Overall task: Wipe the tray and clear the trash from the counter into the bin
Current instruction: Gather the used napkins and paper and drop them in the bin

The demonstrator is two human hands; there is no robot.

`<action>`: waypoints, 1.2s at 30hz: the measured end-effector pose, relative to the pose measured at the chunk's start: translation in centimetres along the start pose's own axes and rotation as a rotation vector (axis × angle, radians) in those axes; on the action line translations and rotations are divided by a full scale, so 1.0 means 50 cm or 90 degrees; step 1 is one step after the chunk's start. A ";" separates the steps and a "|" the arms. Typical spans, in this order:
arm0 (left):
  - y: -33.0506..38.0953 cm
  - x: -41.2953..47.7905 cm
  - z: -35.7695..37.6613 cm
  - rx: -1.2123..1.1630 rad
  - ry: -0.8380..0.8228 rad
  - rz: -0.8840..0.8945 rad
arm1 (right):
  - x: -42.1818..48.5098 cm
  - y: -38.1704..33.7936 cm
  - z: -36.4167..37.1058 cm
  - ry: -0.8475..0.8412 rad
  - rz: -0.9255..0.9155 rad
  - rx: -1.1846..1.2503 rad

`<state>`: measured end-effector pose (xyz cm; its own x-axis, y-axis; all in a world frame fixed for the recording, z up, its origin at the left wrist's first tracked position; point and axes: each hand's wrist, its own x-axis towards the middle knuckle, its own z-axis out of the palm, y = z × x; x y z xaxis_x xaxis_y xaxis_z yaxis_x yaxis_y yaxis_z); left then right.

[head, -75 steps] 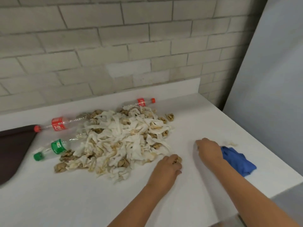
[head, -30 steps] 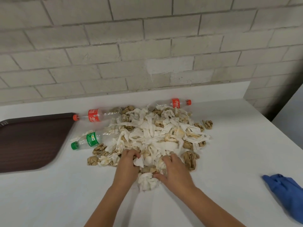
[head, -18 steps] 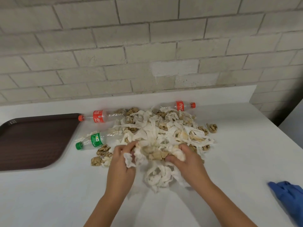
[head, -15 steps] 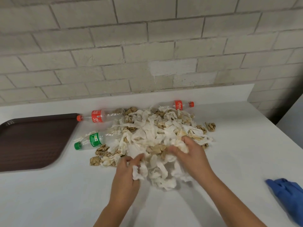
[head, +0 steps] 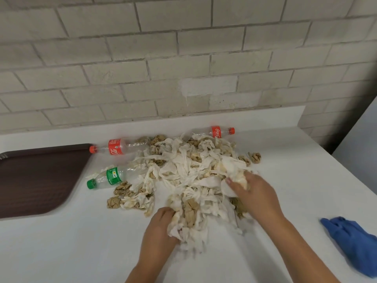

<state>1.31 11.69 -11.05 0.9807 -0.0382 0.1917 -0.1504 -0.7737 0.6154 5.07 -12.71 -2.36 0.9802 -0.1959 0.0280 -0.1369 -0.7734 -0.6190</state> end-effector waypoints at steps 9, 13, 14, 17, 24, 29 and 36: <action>0.098 0.043 -0.159 -0.280 0.218 -0.082 | -0.037 0.096 0.124 -0.039 -0.029 -0.220; 0.123 0.050 -0.210 -0.317 0.282 -0.030 | -0.040 0.094 0.117 -0.057 -0.070 -0.159; 0.123 0.049 -0.217 -0.308 0.289 -0.010 | -0.040 0.095 0.113 -0.063 -0.068 -0.136; 0.105 0.041 -0.215 -0.216 0.318 0.028 | -0.035 0.091 0.097 -0.063 -0.006 0.068; 0.040 -0.002 -0.107 0.031 0.143 -0.056 | -0.033 0.037 0.034 -0.018 0.071 0.421; 0.048 -0.038 -0.020 0.119 -0.003 -0.013 | -0.041 -0.018 -0.025 0.012 0.030 0.542; 0.035 -0.021 0.013 0.149 -0.052 0.004 | -0.043 -0.074 -0.090 0.073 -0.012 0.673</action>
<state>0.07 9.95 -10.67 0.9880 -0.0873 0.1272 -0.1333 -0.8981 0.4192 2.82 -12.13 3.39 0.9541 -0.2874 0.0841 0.1256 0.1292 -0.9836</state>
